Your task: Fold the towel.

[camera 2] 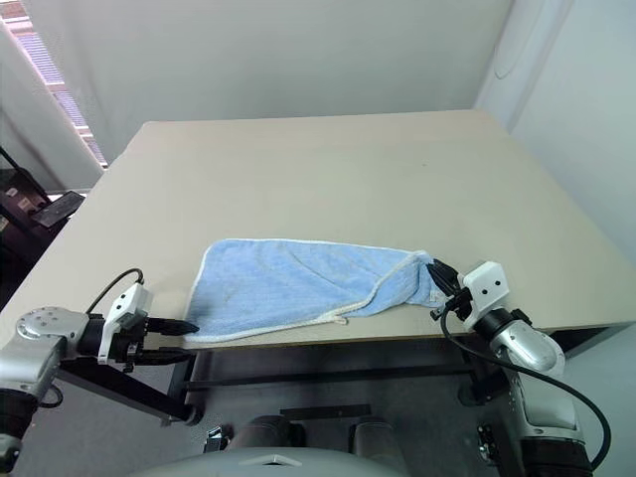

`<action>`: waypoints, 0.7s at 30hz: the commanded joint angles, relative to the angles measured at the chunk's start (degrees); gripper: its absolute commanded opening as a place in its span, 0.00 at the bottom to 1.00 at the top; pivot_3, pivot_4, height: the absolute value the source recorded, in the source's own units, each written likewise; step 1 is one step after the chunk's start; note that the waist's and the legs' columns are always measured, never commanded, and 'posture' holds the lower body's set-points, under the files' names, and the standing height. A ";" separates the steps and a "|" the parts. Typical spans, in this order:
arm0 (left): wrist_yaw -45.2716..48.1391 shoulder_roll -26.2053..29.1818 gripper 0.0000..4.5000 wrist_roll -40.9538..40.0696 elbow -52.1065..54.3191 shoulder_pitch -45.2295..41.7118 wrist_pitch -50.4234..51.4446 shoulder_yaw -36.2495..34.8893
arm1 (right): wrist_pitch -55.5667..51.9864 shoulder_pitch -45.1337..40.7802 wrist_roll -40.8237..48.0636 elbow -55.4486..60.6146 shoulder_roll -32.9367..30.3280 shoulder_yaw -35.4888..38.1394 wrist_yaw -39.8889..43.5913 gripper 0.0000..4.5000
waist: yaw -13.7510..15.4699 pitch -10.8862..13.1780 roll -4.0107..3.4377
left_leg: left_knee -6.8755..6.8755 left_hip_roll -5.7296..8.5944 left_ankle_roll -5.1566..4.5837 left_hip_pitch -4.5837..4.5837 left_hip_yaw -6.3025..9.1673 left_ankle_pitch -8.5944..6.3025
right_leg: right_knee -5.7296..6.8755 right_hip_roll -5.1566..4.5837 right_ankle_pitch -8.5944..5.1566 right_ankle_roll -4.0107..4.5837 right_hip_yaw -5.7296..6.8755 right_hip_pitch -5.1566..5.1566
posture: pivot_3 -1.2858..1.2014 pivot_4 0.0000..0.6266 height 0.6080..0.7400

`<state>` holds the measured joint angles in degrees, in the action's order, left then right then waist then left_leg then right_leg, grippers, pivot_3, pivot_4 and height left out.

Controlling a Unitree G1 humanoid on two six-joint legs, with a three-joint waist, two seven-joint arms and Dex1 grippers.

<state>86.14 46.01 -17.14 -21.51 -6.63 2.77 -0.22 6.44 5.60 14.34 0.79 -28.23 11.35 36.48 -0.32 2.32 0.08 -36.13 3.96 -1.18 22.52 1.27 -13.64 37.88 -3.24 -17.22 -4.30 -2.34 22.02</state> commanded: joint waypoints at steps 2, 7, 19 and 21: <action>-1.25 -1.11 0.60 2.86 -6.63 -4.06 -5.02 1.01 | 1.06 -1.20 -0.58 0.44 0.32 -0.09 -0.80 0.00 | 0.01 -0.02 -0.03 | 0.00 0.00 0.00 -0.05 0.00 0.00 | 0.01 0.00 0.00 0.00 0.00 -0.08 | 0.52 0.00 0.97; -0.91 -2.95 0.60 3.43 -11.17 -7.37 -6.90 1.77 | 1.20 -1.05 -1.92 -0.16 0.03 0.08 -1.83 0.00 | 0.05 -0.06 -0.08 | -0.01 0.00 -0.01 -0.12 0.01 0.01 | 0.04 0.00 0.01 -0.01 0.01 -0.15 | 0.52 0.00 0.97; 6.19 -1.97 0.01 2.41 -19.87 -10.80 -5.77 2.29 | 1.10 -0.86 -2.30 -0.31 -0.20 0.53 -2.73 0.00 | -0.41 -0.08 -0.07 | -0.03 0.00 -0.05 -0.09 0.01 0.02 | 0.01 0.00 -0.02 -0.05 0.01 -0.12 | 0.52 0.00 0.97; 6.36 -1.04 0.01 1.18 -20.38 -10.40 -5.53 2.50 | 1.20 -0.86 -2.41 -0.60 -0.25 0.63 -2.85 0.00 | -0.46 -0.08 -0.06 | -0.01 0.00 -0.06 -0.09 0.01 0.02 | 0.01 0.01 -0.03 -0.06 0.01 -0.11 | 0.52 0.00 0.97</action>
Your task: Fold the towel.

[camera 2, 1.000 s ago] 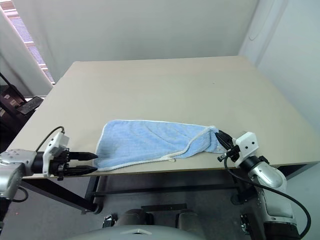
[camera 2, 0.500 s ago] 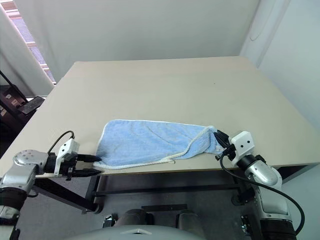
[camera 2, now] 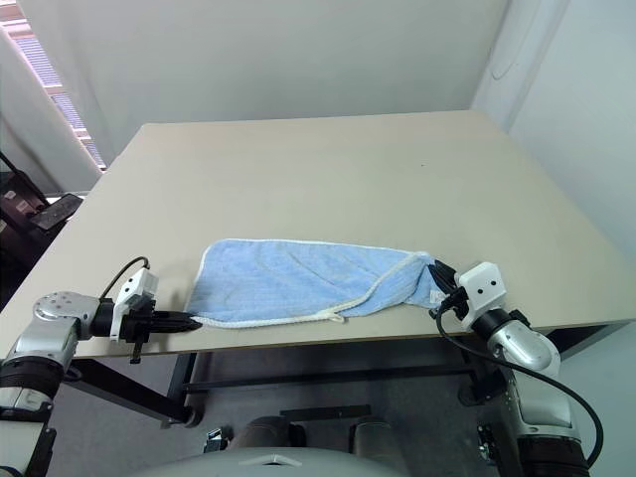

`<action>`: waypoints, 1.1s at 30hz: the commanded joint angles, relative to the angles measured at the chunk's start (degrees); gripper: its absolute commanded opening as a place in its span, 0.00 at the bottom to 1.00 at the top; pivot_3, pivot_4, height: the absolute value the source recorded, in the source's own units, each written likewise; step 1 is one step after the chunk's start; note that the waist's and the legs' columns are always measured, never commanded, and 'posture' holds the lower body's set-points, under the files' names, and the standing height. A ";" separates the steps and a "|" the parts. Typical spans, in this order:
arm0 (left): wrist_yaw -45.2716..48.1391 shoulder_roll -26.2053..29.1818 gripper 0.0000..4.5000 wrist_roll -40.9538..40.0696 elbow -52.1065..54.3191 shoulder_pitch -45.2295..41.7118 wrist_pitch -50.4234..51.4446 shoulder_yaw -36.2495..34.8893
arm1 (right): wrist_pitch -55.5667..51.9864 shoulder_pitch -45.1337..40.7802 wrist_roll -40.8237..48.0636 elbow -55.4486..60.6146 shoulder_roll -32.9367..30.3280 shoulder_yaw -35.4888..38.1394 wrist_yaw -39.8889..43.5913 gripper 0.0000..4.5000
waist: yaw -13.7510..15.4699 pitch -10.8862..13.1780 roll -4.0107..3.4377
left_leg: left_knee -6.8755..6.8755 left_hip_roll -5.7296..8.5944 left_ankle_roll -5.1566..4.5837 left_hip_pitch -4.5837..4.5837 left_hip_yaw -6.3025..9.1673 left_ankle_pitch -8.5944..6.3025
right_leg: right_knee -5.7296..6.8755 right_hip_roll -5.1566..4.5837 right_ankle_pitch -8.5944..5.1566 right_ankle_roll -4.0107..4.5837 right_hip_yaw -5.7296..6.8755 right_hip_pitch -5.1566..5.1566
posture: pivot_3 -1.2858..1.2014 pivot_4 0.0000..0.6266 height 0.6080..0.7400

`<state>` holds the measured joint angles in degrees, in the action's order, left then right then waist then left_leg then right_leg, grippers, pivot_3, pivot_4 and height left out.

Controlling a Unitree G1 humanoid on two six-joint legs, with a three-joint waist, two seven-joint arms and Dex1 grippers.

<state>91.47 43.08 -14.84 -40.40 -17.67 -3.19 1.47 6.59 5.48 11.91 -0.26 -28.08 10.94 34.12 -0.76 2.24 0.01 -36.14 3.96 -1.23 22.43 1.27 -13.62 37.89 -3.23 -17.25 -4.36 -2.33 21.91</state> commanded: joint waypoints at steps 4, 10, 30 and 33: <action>1.03 2.49 0.01 -3.45 -1.28 0.38 2.21 -1.33 | 0.84 -0.44 0.65 0.81 -0.61 1.88 -0.49 0.00 | 0.05 0.01 0.02 | 0.04 -0.01 -0.01 0.05 0.00 0.00 | 0.00 0.00 -0.01 -0.01 0.00 0.05 | 0.52 0.00 0.97; 1.03 5.55 0.01 -9.16 4.65 -0.97 11.31 -6.46 | 0.27 1.19 2.38 3.26 -1.70 4.15 0.20 0.00 | 0.16 0.10 0.27 | 0.00 -0.01 0.01 0.11 0.02 -0.01 | 0.01 0.00 -0.01 -0.01 0.00 0.11 | 0.52 0.00 0.97; -12.06 -5.22 0.01 -0.74 -17.79 -28.37 12.44 -4.91 | 1.69 -14.11 -2.69 -11.92 0.01 1.23 -5.24 0.00 | 0.18 0.19 0.53 | -0.02 0.05 -0.14 0.33 0.03 0.08 | 0.14 0.08 0.20 -0.39 0.02 0.26 | 0.52 0.00 0.97; -12.93 -6.16 0.01 1.22 -22.01 -29.66 9.95 -4.80 | 2.62 -15.92 -3.39 -15.76 0.13 0.63 -5.44 0.00 | 0.16 0.19 0.53 | -0.04 0.07 -0.14 0.63 0.04 0.08 | 0.20 0.08 0.23 -0.43 0.03 0.55 | 0.52 0.00 0.97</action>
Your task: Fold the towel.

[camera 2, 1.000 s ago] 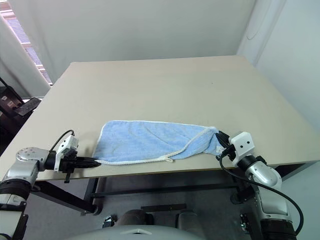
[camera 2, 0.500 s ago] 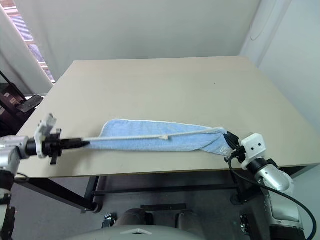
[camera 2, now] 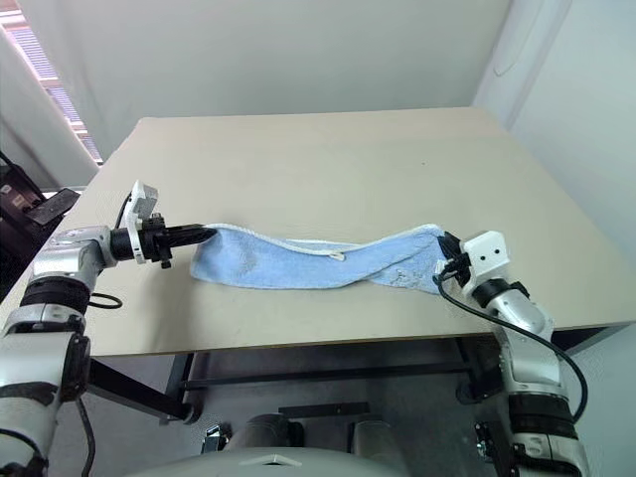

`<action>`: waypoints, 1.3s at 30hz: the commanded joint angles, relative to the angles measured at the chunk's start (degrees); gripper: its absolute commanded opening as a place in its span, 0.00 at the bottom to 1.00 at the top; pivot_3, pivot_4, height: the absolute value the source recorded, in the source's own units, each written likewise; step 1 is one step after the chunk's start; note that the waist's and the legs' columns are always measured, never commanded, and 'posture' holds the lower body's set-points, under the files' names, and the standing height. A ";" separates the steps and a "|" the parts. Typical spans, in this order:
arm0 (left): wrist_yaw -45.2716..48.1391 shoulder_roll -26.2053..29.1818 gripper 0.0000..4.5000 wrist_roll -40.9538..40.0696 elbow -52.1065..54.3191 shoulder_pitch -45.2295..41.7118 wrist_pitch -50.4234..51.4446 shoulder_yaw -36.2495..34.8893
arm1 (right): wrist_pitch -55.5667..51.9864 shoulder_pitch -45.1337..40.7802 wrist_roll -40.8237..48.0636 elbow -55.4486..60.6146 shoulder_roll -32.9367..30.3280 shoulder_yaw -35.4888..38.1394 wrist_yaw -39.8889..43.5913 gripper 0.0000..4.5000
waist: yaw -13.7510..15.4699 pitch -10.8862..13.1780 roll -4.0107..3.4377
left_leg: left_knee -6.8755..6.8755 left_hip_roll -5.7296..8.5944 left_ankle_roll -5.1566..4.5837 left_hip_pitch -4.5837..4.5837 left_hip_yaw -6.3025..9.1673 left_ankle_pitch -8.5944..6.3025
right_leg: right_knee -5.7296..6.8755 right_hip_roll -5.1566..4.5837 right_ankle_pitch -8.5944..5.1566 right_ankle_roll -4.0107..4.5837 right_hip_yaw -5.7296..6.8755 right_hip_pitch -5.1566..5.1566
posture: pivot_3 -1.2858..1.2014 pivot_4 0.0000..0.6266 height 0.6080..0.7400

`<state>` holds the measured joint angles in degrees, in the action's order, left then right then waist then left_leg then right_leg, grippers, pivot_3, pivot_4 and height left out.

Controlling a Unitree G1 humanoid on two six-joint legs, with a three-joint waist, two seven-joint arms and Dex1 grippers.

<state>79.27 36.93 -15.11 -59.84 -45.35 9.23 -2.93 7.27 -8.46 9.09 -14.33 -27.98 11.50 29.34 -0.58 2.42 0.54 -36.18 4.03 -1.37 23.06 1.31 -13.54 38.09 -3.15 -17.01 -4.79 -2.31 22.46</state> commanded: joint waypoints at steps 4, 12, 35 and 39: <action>-2.24 -0.69 0.01 1.92 -5.72 -3.07 -2.85 -2.00 | 3.26 -3.27 -1.00 -4.93 0.39 -0.37 -0.77 0.00 | -0.04 0.00 0.01 | -0.01 0.00 0.00 0.16 0.00 0.00 | 0.01 0.00 0.01 -0.01 0.00 0.15 | 0.52 0.00 0.97; -5.62 -1.06 0.01 1.60 -8.54 -3.08 -2.91 -4.68 | 3.61 -5.10 -1.19 -7.70 0.77 -1.96 0.17 0.00 | -0.25 -0.01 0.02 | -0.10 0.01 0.00 0.16 0.01 0.00 | 0.04 0.00 0.05 -0.06 0.00 0.13 | 0.52 0.00 0.97; -11.51 -2.31 0.55 1.88 -11.60 -2.30 -2.38 -8.84 | 0.93 -10.52 -0.74 -12.92 3.32 -4.91 0.95 0.16 | -0.24 -0.04 0.06 | -0.24 0.03 0.01 0.15 0.02 0.00 | 0.23 0.03 0.07 -0.09 0.01 0.14 | 0.52 0.00 0.97; -11.22 -1.81 0.87 0.96 -11.21 -1.96 -2.44 -10.01 | -2.20 -9.81 0.38 -9.61 3.05 -4.38 1.43 0.47 | -0.25 -0.04 0.06 | -0.33 0.03 0.01 0.16 0.02 0.00 | 0.29 0.04 0.07 -0.09 0.01 0.13 | 0.52 0.00 0.97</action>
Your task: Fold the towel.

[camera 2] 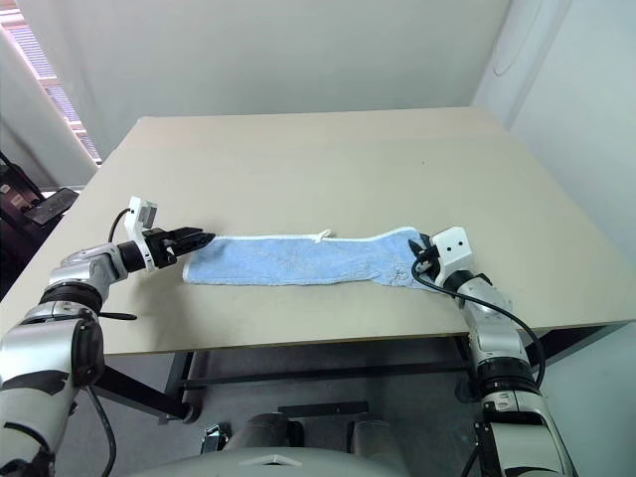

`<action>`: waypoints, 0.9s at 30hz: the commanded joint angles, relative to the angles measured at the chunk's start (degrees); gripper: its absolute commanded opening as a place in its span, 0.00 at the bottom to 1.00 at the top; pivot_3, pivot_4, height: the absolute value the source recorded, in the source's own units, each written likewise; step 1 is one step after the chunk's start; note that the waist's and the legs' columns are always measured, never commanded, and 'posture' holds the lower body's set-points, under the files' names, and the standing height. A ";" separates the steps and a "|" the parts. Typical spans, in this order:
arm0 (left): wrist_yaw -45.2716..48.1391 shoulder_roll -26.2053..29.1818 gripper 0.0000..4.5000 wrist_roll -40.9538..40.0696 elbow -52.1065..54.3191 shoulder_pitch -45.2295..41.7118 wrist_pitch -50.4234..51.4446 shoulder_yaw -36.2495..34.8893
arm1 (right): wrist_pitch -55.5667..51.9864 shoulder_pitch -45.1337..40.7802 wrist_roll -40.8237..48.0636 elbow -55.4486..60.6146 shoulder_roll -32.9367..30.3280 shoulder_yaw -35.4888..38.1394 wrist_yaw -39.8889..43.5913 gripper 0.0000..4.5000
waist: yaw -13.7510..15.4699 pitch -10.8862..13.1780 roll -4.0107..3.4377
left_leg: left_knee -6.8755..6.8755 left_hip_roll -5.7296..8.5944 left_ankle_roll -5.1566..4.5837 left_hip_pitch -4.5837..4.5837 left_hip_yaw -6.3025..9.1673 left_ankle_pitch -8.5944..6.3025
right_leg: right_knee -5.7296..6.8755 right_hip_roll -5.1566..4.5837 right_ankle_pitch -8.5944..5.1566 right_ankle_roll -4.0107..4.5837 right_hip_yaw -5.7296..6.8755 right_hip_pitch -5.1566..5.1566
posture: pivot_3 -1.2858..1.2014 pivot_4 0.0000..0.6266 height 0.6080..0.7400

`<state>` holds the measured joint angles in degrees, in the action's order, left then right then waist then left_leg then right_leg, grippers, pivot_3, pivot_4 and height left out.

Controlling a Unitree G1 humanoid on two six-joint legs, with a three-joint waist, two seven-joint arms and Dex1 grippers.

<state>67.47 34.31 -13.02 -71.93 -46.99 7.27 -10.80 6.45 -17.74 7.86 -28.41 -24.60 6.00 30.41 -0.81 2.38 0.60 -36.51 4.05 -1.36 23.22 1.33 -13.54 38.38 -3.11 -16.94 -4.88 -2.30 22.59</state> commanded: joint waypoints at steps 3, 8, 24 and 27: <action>0.89 1.50 1.00 -1.44 1.64 -0.06 -0.80 -3.25 | -6.09 0.40 4.51 9.49 -0.62 2.43 0.94 0.70 | -0.01 0.00 0.00 | -0.05 0.00 0.00 0.00 0.00 0.00 | 0.06 0.00 0.00 0.00 0.00 0.00 | 0.52 0.00 0.97; 7.90 1.63 1.00 -1.94 9.16 2.33 -1.69 -2.22 | -24.48 0.72 18.25 25.59 -0.61 9.92 -2.68 0.94 | 0.01 0.00 -0.01 | -0.06 0.00 0.01 0.05 0.02 -0.01 | 0.08 -0.03 0.00 0.01 0.00 0.04 | 0.52 0.00 0.97; 14.02 -3.67 1.00 -6.20 44.04 16.83 7.60 6.31 | -86.40 11.56 87.75 27.49 -11.11 33.89 -30.32 0.94 | 0.11 -0.11 0.02 | 0.00 -0.02 -0.07 0.14 0.03 -0.02 | -0.12 -0.12 0.00 0.05 0.02 0.00 | 0.52 0.00 0.97; 13.34 -4.81 1.00 -5.78 42.45 16.64 6.69 7.44 | -86.89 17.21 99.45 26.22 -14.05 27.93 -28.72 0.94 | 0.12 -0.11 0.00 | -0.02 -0.03 -0.15 0.13 0.02 -0.03 | -0.21 -0.12 -0.01 0.04 0.04 -0.09 | 0.52 0.00 0.97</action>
<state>80.97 29.83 -18.68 -29.69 -29.63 15.19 -3.71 -80.56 -0.99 99.38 -2.50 -37.37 36.13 1.11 -0.69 2.27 0.60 -36.58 4.02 -1.62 23.36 1.34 -13.55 38.13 -3.24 -16.95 -4.84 -2.26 22.47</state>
